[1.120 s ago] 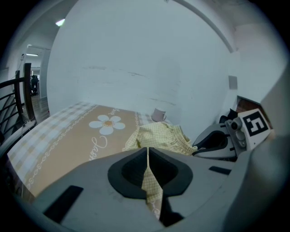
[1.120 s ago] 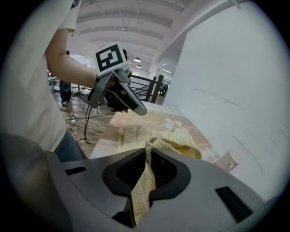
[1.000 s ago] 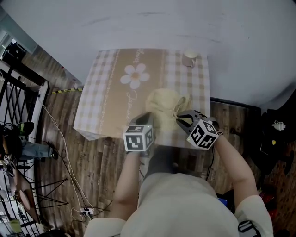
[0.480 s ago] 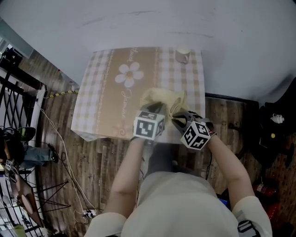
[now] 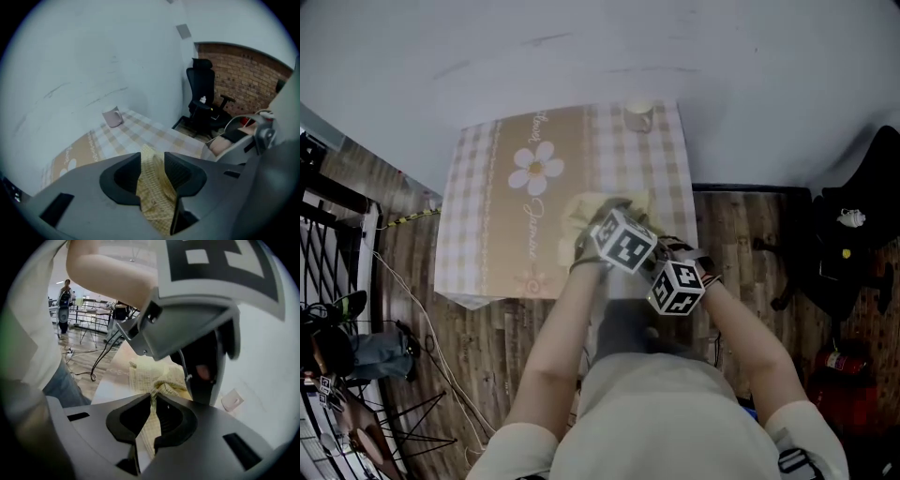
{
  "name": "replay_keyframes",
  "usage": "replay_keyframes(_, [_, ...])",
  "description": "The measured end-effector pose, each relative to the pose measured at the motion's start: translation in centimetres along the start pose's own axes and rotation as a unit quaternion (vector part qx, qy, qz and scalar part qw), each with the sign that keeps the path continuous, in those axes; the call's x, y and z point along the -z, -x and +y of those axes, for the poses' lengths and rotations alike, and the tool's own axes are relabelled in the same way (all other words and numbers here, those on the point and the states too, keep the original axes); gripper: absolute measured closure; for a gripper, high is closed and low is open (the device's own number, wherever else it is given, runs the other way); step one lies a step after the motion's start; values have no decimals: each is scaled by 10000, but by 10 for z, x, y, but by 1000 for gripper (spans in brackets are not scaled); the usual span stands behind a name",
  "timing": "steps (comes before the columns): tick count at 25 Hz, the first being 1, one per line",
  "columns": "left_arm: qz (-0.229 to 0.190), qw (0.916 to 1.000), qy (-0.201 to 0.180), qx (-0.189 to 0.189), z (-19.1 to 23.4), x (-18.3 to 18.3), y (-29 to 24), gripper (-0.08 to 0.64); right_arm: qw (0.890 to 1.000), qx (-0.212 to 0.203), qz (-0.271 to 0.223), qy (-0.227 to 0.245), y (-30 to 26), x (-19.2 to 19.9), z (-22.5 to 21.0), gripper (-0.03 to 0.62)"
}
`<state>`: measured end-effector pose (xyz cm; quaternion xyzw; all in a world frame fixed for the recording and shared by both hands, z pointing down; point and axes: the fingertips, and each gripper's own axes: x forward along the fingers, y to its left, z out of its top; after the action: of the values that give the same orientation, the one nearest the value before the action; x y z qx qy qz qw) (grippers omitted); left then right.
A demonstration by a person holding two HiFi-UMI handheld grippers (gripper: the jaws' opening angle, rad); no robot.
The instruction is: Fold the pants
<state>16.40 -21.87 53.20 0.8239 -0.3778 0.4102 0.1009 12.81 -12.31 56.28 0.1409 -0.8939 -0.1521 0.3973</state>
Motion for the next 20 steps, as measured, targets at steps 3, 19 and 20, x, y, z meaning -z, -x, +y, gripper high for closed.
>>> replay_keyframes(3, [222, 9983, -402, -349, 5, -1, -9, 477, 10000, 28, -12, -57, 0, 1, 0, 561])
replay_keyframes(19, [-618, 9855, 1346, -828, 35, 55, 69, 538, 9981, 67, -150, -601, 2, 14, -1, 561])
replay_keyframes(20, [-625, 9832, 1490, -851, 35, 63, 74, 538, 9976, 75, -166, -661, 2, 15, -1, 561])
